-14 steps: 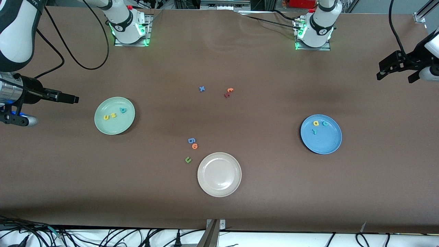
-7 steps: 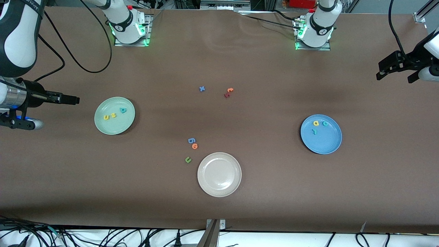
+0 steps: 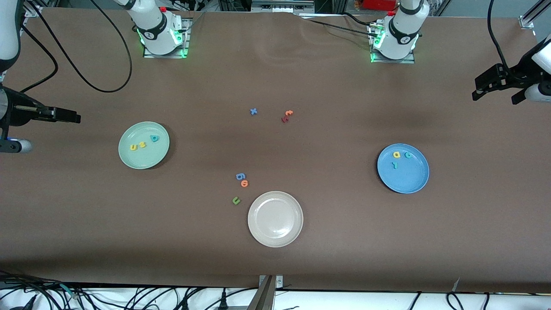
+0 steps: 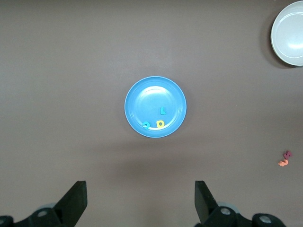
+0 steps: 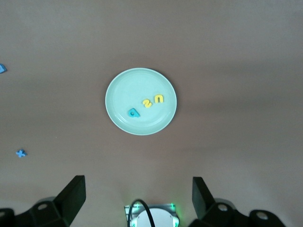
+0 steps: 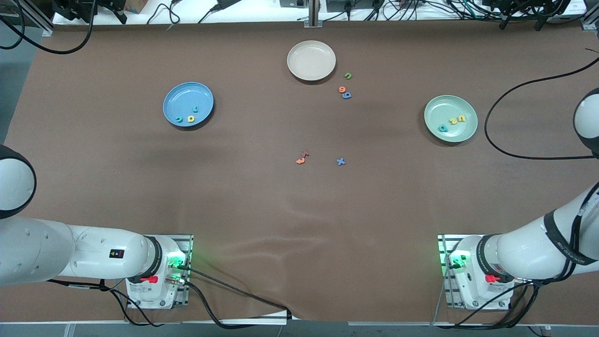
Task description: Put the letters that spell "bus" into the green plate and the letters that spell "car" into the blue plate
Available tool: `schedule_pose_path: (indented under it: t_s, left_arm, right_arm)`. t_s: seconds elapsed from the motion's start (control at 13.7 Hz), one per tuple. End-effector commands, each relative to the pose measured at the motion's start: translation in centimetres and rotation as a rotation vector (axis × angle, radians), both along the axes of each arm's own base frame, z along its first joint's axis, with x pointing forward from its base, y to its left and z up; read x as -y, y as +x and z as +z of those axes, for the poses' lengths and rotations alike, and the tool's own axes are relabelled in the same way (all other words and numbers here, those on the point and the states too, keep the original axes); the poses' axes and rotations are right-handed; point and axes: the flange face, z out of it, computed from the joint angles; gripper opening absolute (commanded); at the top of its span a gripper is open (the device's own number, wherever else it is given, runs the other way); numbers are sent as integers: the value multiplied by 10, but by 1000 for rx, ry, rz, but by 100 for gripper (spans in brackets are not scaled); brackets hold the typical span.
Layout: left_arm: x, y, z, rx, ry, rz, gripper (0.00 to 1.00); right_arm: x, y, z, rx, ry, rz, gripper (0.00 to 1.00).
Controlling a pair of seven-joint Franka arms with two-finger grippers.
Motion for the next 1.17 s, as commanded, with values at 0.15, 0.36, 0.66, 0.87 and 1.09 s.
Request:
schedule_pose_path:
  t_s: [0.15,0.36,0.66,0.87,1.09]
  left_arm:
    - [0,-3,1,-5,24,-26,100]
    - [0,-3,1,-5,23,-26,100]
    - [0,-3,0,-6,23,-24,100]
    - [-6,-3,2,-2,23,-15,100]
    - [-6,-3,2,-2,23,-15,100]
  right_arm:
    - [-14,-24,4,58,-101,70,99]
    - [-17,-15,-5,123,-87,71,99]
    - [-20,-10,-14,122,-31,52,99]
    - [-20,-10,-12,121,-31,52,100]
    - [-20,-11,-11,121,-30,52,100]
